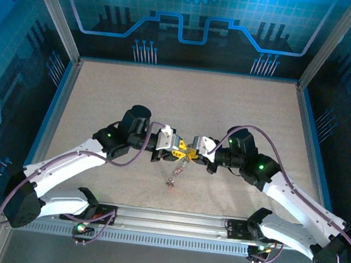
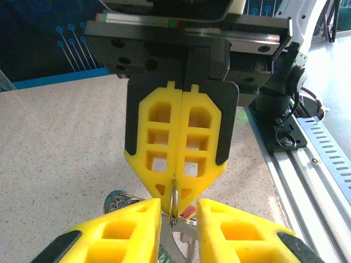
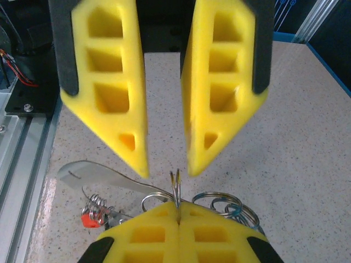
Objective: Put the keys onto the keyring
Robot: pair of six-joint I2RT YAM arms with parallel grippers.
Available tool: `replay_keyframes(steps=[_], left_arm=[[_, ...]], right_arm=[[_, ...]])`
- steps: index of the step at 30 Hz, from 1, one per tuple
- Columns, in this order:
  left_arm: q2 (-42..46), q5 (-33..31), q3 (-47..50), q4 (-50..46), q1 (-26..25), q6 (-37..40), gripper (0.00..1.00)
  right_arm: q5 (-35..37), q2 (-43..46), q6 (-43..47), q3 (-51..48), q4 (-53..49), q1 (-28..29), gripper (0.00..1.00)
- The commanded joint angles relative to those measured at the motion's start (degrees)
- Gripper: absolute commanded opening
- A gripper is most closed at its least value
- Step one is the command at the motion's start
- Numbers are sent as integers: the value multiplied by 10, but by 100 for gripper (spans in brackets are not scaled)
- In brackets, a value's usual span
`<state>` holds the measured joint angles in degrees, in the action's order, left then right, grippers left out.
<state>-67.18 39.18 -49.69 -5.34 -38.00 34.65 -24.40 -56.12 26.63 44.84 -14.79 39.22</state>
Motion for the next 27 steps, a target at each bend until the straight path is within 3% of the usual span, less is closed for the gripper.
replay_keyframes(steps=[1,4,8,10,15,27], left_arm=[[-6,0,-4,-6,-3,6,22],[-8,-12,-5,-14,-3,13,18],[-13,-14,-20,-52,-3,33,0],[-11,-22,-22,-62,-4,38,0],[7,-3,-6,-14,-1,11,0],[-4,70,99,347,9,-187,0]], right_arm=[[0,-6,10,30,7,15,0],[1,-19,13,43,1,18,0],[-4,-25,12,44,13,22,0],[-3,-24,11,43,17,21,0],[-6,1,-6,7,59,17,21],[-1,68,-44,-54,102,-10,27]])
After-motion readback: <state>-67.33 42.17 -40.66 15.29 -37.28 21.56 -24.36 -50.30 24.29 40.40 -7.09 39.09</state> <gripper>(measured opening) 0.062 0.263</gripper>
